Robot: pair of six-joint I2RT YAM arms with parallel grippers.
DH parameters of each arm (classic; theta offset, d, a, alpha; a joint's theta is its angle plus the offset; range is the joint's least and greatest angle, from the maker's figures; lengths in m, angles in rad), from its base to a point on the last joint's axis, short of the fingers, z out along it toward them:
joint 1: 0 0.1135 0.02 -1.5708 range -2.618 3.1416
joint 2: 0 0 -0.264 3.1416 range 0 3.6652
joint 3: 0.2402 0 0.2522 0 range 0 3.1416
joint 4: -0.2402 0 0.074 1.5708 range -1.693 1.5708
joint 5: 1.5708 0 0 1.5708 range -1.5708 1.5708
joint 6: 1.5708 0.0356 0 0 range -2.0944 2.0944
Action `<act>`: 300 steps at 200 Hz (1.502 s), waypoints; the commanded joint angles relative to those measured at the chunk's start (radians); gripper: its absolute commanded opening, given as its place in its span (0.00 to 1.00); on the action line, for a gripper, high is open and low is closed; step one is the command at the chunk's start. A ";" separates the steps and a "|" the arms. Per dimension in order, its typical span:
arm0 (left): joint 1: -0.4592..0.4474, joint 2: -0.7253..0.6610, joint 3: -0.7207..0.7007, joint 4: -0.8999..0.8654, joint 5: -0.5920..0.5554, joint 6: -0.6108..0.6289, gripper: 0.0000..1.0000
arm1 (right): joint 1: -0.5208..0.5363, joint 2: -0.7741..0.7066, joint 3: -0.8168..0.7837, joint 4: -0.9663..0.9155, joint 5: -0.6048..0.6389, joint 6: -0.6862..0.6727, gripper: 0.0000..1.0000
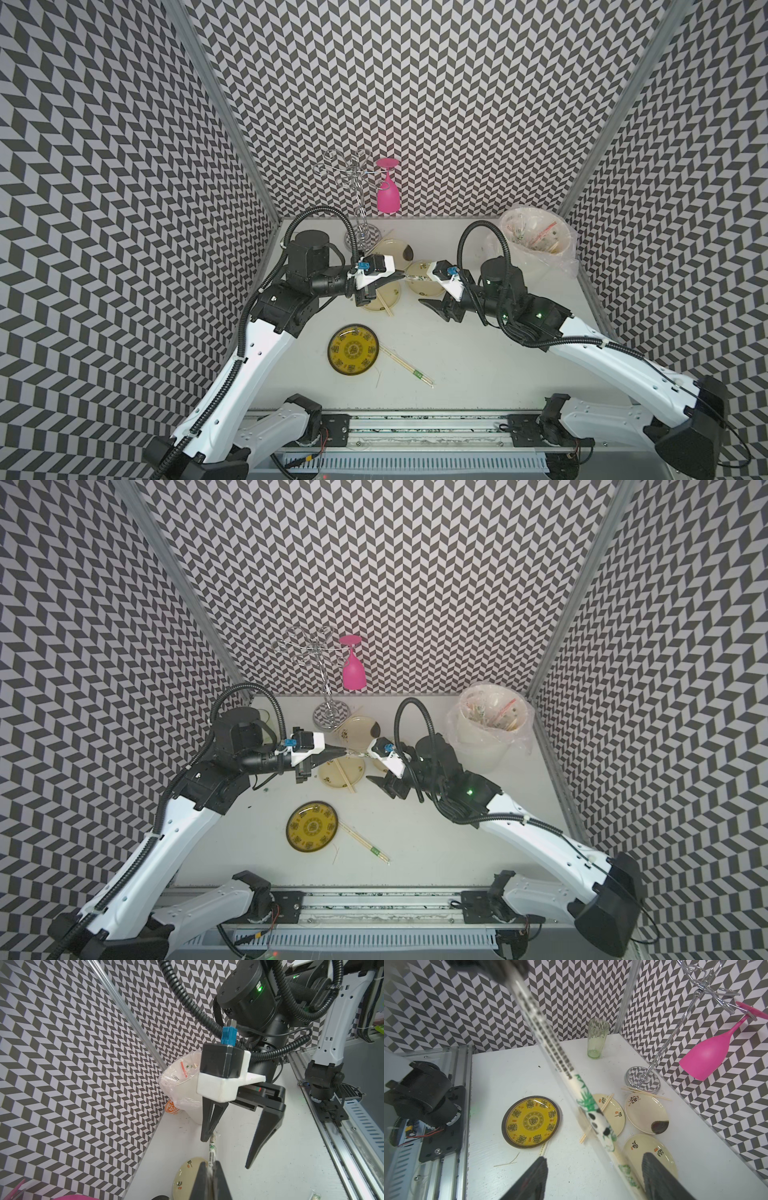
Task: Remove the packaging of disposable chopsticks
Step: Pick up the disposable chopsticks from the center of the board.
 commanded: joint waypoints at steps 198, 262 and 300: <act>0.060 -0.212 -0.162 0.434 0.049 -0.253 0.80 | 0.029 -0.092 -0.083 0.192 -0.012 0.178 0.00; 0.107 -0.116 -0.238 0.840 0.152 -0.696 0.79 | 0.031 -0.092 -0.114 0.321 -0.083 0.285 0.00; 0.107 -0.053 -0.253 1.030 0.183 -0.913 0.75 | 0.032 -0.060 -0.107 0.322 -0.110 0.280 0.00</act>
